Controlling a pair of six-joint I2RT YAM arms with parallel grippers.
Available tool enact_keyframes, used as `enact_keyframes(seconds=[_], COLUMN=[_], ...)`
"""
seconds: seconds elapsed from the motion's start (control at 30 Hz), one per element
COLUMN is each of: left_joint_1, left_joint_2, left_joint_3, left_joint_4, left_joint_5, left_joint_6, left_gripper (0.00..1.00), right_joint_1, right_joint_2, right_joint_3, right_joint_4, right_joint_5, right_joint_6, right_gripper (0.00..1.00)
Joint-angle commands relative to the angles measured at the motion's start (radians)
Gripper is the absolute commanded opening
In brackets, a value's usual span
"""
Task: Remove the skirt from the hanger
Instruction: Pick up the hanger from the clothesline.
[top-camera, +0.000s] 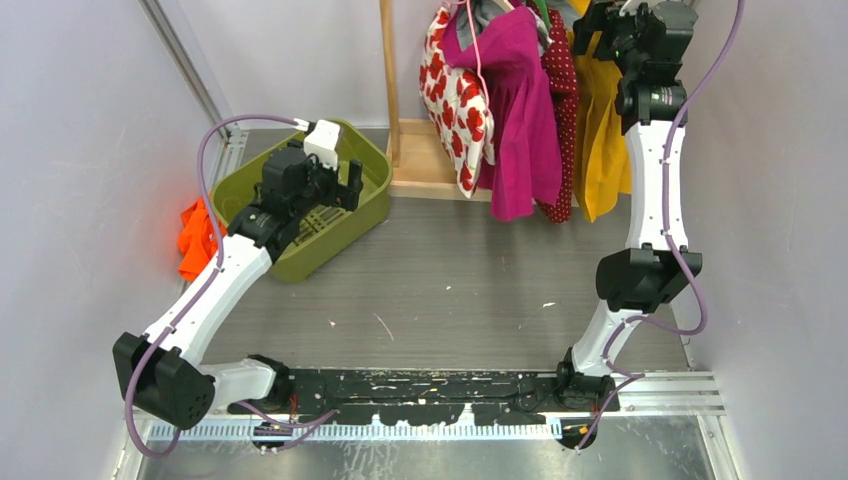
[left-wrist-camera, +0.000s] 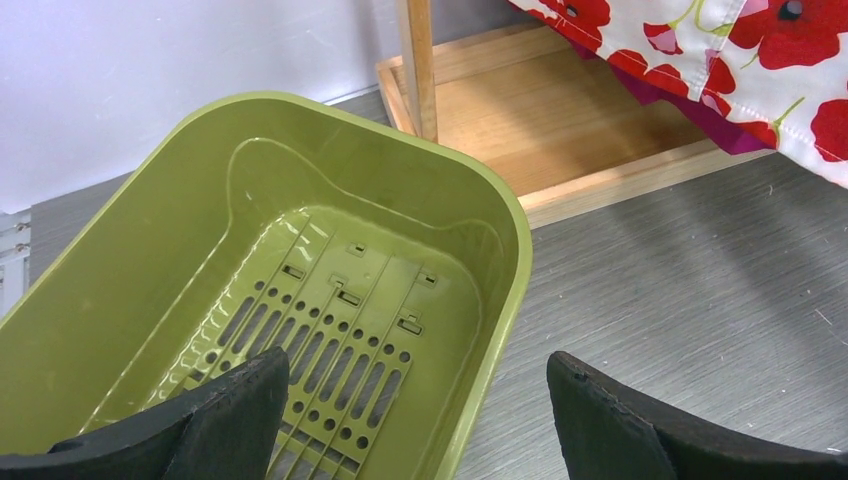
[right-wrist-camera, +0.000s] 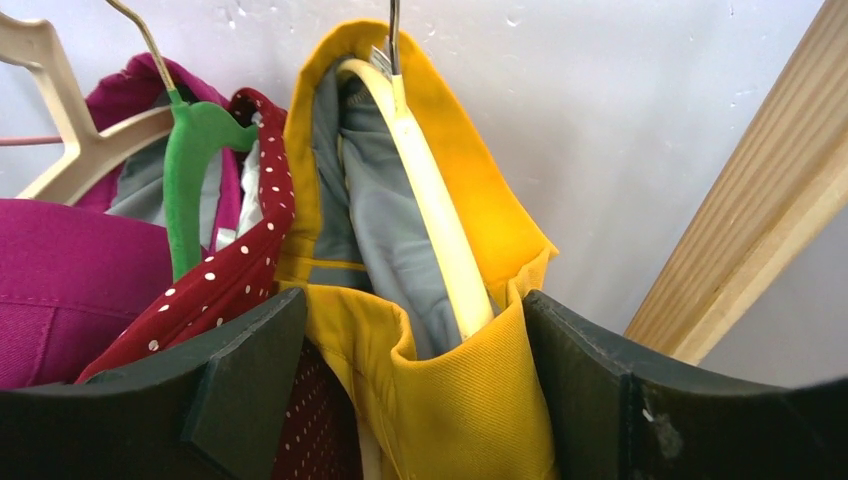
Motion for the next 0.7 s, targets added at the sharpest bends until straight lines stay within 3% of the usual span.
enact_keyframes(seconds=[0.0,0.1,0.2,0.27,0.47,0.67], left_joint_1=[-0.004,-0.004,-0.004,-0.004,-0.005,-0.004], left_joint_2=[-0.007,-0.003,-0.002,-0.002,-0.011,-0.026], left_joint_3=[0.011,0.013,0.013,0.013,0.009,-0.002], left_joint_4=[0.037,0.037,0.039,0.040,0.036,0.038], left_joint_5=[-0.014,-0.012,-0.012,-0.009,-0.009,-0.014], left_joint_6=[0.017,0.015,0.013,0.011,0.010,0.008], left_gripper=[0.98,0.98,0.97,0.97,0.97,0.97], right_joint_1=[0.011,0.011,0.011,0.010,0.011,0.011], right_joint_2=[0.012,0.000,-0.021,-0.041,-0.083,-0.121], right_joint_3=[0.022,0.001,-0.028,-0.065,-0.147,-0.207], right_joint_4=[0.031,0.031,0.034,0.051,0.097,0.170], right_joint_5=[-0.006,-0.024,-0.048,-0.054,-0.082,-0.121], right_joint_6=[0.013,-0.001,-0.005,-0.005,-0.004,0.037], right_gripper=[0.82,0.71,0.36,0.22,0.01,0.01])
